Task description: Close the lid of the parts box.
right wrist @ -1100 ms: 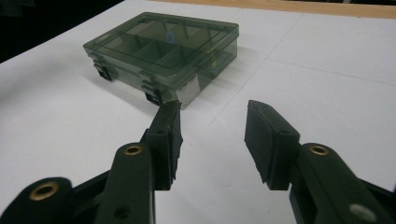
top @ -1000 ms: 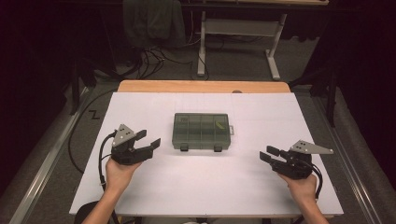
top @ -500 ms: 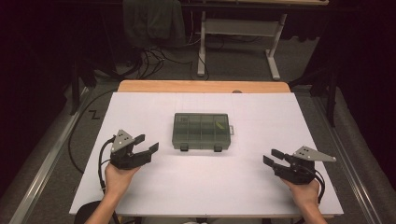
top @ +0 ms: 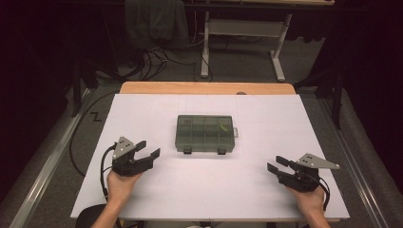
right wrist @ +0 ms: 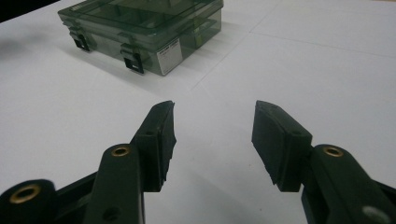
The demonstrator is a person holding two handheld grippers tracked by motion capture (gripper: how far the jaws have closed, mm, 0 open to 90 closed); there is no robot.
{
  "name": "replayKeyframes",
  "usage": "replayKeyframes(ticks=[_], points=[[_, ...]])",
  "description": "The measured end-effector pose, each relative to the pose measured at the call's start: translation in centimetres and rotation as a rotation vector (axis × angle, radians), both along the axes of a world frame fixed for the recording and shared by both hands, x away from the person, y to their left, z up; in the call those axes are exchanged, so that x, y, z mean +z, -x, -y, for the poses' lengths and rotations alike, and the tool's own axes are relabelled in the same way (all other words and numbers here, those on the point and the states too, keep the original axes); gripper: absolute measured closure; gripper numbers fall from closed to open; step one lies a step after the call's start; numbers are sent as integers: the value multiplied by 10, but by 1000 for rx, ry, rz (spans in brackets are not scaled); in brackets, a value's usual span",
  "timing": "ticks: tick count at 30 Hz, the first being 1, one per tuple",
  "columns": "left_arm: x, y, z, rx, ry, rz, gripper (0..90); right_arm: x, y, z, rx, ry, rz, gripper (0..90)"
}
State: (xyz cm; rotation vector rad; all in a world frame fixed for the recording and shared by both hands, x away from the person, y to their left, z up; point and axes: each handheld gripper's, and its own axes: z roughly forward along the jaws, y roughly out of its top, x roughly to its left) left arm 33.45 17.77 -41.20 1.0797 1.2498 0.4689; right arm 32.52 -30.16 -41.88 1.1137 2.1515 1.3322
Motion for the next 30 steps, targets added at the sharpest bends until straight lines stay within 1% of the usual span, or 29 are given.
replayKeyframes(ticks=[3, 6, 8, 11, 12, 14, 17, 21, 26, 30], points=[[-4, 0, 1, 5, -11, -5, 360, -2, 0, 1, -6, -4, -1, 504], [-7, 2, 2, 14, -32, 2, 357, -3, 1, 3, -15, -8, 0, 501], [-7, 4, 3, 11, -21, 1, 358, -4, 2, 3, -18, -3, 2, 500], [-9, 6, 2, 12, -13, -2, 359, -5, 4, 4, -22, -8, 6, 500], [-9, 5, 2, 17, -10, -5, 359, -5, 4, 4, -23, -7, 6, 499], [-12, 4, 1, 25, -18, -11, 360, -6, 3, 4, -24, -9, 3, 497], [-14, 2, 0, 34, -20, -21, 361, -8, 2, 3, -23, -23, 5, 493], [-14, 0, -3, 43, -1, -28, 362, -8, 1, 3, -25, -18, 9, 492], [-15, 0, -2, 38, -14, -26, 361, -8, 0, 6, -39, -38, 5, 480], [-14, 0, -2, 37, -10, -21, 358, -8, -1, 8, -46, -43, 3, 473]])
